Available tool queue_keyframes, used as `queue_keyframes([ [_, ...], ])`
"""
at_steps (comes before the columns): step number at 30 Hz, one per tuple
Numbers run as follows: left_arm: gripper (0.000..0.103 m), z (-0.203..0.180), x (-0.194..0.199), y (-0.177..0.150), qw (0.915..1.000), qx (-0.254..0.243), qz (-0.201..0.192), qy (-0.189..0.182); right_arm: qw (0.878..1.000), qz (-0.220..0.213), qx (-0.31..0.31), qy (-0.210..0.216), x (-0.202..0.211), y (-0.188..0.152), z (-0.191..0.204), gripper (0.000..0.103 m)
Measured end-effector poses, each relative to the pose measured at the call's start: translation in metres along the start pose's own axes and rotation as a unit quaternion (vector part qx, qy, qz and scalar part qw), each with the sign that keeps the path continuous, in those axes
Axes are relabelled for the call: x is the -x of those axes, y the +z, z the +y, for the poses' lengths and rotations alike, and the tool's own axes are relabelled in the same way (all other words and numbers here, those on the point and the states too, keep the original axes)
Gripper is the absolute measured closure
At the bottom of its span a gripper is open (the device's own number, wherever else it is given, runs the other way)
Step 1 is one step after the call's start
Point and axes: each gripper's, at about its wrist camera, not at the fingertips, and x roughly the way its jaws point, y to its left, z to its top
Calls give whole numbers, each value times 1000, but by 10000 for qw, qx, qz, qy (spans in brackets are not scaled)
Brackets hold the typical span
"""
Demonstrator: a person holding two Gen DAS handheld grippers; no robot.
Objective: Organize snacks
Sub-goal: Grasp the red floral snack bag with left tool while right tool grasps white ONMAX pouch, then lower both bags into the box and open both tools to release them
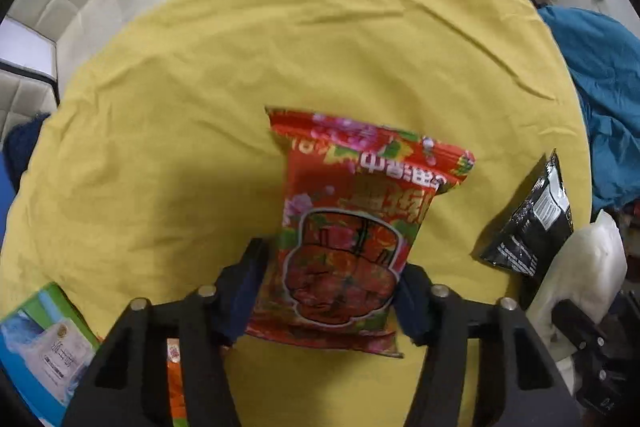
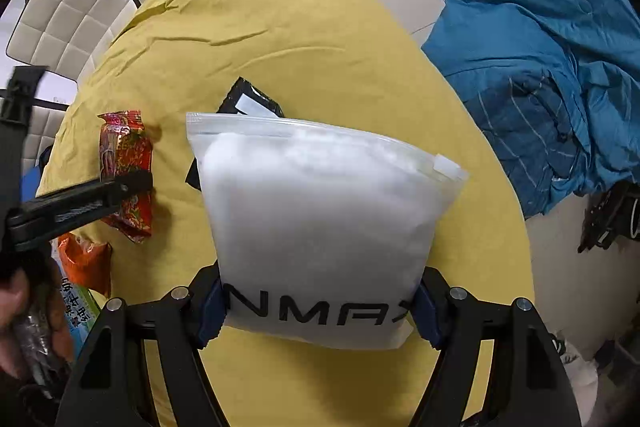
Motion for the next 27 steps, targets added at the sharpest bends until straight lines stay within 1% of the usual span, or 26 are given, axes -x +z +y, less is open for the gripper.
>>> queue_keyframes([
  [2, 59, 1, 7, -8, 9998, 139, -156, 76, 10000, 1, 72, -35, -1, -2, 3, 26],
  [5, 60, 5, 12, -32, 9990, 397, -208, -20, 9998, 32, 201, -27, -3, -13, 8, 26],
  [10, 60, 11, 13, -99, 9959, 864, -104, -248, 9983, 175, 557, -2, -8, -48, 18, 26],
  [14, 60, 10, 12, -152, 9935, 1115, -33, -215, 9960, 409, 793, -1, -20, -82, 23, 26],
  [16, 60, 8, 12, -178, 9928, 1193, -51, -80, 9949, 507, 871, -78, -28, -96, 24, 26],
  [18, 60, 5, 7, -198, 9921, 1245, 4, -138, 9938, 596, 938, -91, -35, -109, 26, 26],
  [20, 60, 3, 3, -211, 9916, 1286, 69, -109, 9930, 660, 977, -65, -37, -117, 28, 27],
  [22, 60, 0, 3, -225, 9921, 1256, 23, -17, 9922, 630, 1076, -46, -34, -127, 32, 27],
  [24, 60, -3, 10, -232, 9926, 1211, -77, 13, 9918, 541, 1154, -27, -26, -134, 36, 28],
  [27, 60, -5, 31, -238, 9925, 1171, -332, 74, 9915, 390, 1244, 31, -11, -141, 42, 29],
])
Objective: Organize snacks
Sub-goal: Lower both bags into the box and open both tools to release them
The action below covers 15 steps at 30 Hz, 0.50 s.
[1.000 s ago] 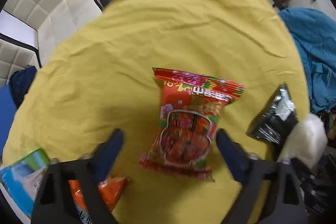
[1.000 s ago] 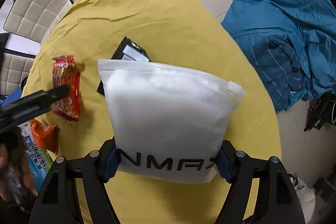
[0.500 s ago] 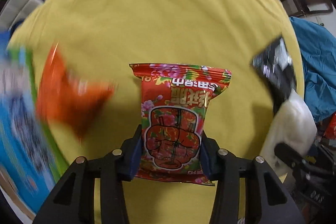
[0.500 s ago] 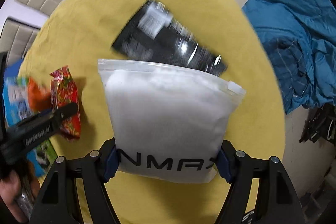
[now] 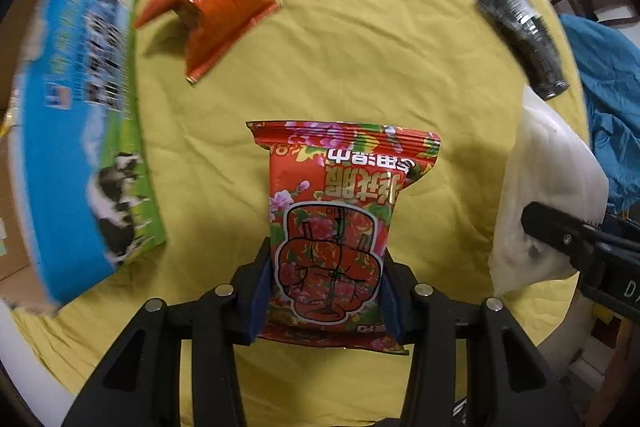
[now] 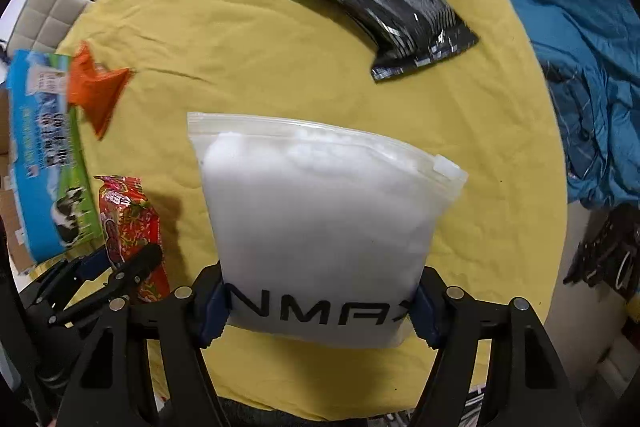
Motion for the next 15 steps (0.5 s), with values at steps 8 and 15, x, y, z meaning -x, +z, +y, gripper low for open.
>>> queue_keyframes([
  [8, 61, 27, 95, -1, 9942, 298, -956, -384, 9974, -594, 311, 248, 72, -2, 37, 29],
  [15, 61, 80, 184, 6, 9828, 461, -1644, -698, 9904, -1049, 747, 496, 134, 1, 108, 29],
])
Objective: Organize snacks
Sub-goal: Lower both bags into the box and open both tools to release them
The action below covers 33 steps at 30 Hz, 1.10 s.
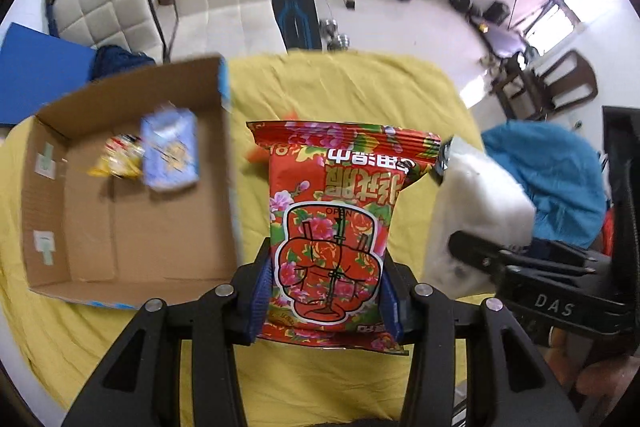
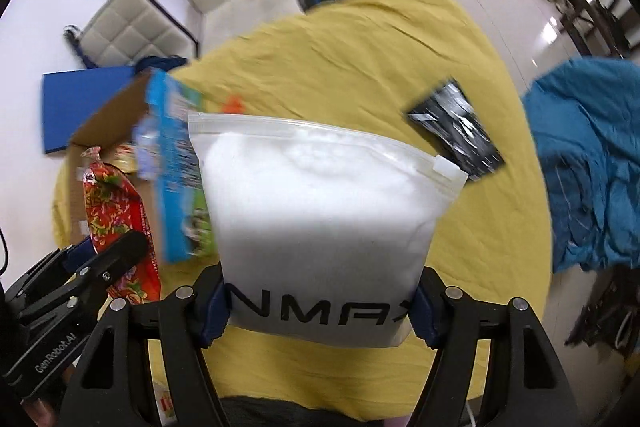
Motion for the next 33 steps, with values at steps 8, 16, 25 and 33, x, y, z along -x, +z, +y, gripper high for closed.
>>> queue_keyframes([
  [8, 61, 100, 45, 8, 9989, 339, -312, 91, 9974, -95, 546, 463, 17, 12, 124, 29],
  [16, 61, 214, 32, 9, 9943, 824, -23, 673, 9945, 430, 665, 681, -56, 20, 219, 29],
  [25, 61, 275, -34, 17, 9872, 1104, 623, 967, 9887, 1234, 852, 88, -162, 9, 262, 29],
  [33, 60, 302, -94, 40, 9832, 1091, 1080, 984, 9819, 1646, 843, -401, -222, 5, 260, 29],
])
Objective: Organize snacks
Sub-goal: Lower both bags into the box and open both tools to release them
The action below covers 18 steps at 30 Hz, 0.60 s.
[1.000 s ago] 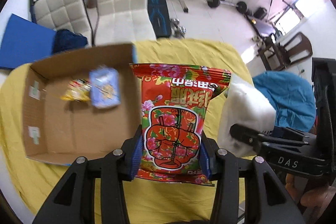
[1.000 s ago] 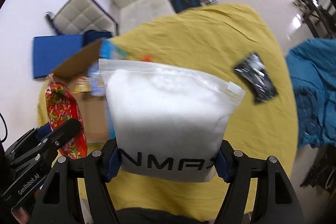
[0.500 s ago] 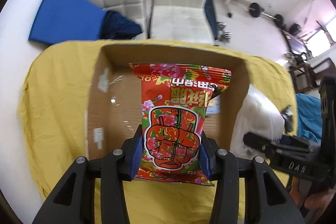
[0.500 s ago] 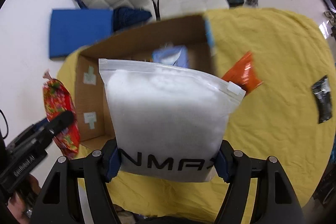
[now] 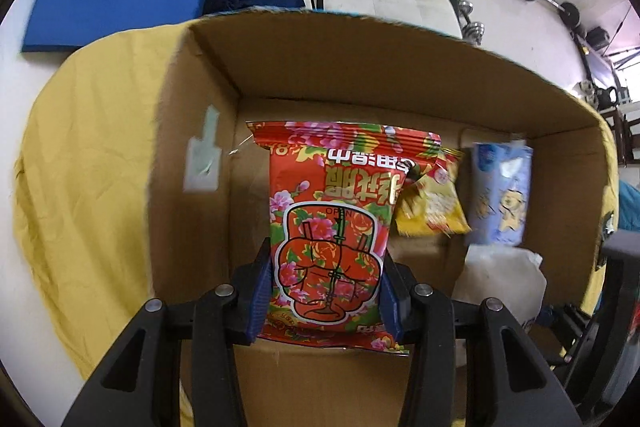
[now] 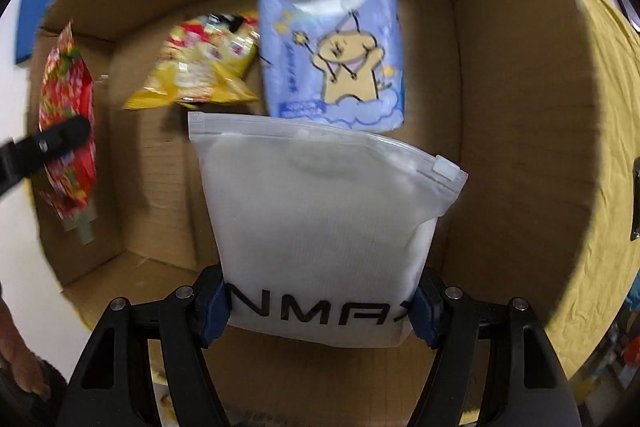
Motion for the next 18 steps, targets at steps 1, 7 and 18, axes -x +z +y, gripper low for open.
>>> queue_keyframes([
  [1, 60, -1, -5, 4, 10000, 7, 43, 26, 10000, 41, -25, -47, -5, 2, -1, 29],
  [7, 60, -1, -32, 27, 9995, 25, 324, -26, 9998, 84, -101, -146, -18, 10, 3, 28],
  [18, 59, -1, -60, 45, 9982, -52, 603, 49, 9993, 231, -271, -146, -21, 24, 9, 25],
])
